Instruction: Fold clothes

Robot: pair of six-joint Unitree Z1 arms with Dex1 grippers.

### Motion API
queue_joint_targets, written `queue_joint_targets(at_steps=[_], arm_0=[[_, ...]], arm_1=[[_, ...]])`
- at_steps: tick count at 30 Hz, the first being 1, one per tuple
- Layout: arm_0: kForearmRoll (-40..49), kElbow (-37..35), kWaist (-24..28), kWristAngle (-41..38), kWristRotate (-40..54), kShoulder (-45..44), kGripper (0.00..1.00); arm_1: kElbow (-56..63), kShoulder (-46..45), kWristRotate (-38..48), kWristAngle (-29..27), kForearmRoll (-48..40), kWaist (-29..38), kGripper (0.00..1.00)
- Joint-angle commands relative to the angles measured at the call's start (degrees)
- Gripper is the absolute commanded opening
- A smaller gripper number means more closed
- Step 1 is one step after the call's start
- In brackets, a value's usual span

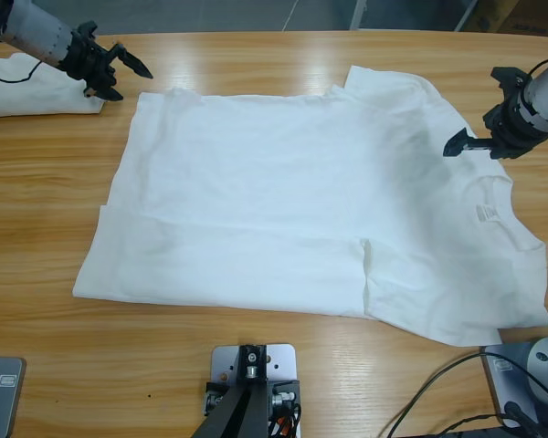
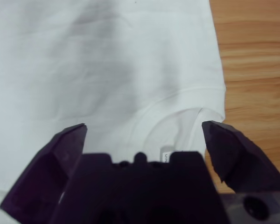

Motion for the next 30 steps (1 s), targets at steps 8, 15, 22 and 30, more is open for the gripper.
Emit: queue_joint_targets(at_steps=[8,15,22,30], arm_0=[[3.1,-0.3,-3.9,9.3,-0.5,5.7,0.826],[4.3,-1.5,-6.2,9.3,-1.7,6.4,0.655],[5.5,-1.5,-6.2,9.3,-1.9,6.1,0.654],[5.7,-1.7,-6.0,7.5,0.4,5.4,0.354]], arm_1=[[0.3,1.9,-0.1,0.1,-1.5,-0.9,0.991],[0.2,2.1,-0.1,0.1,-2.2,-0.9,0.991],[0.5,2.0,0.0,0.1,-2.4,-0.9,0.991],[0.7,1.4,0.0,0.1,-2.4,-1.1,0.991]])
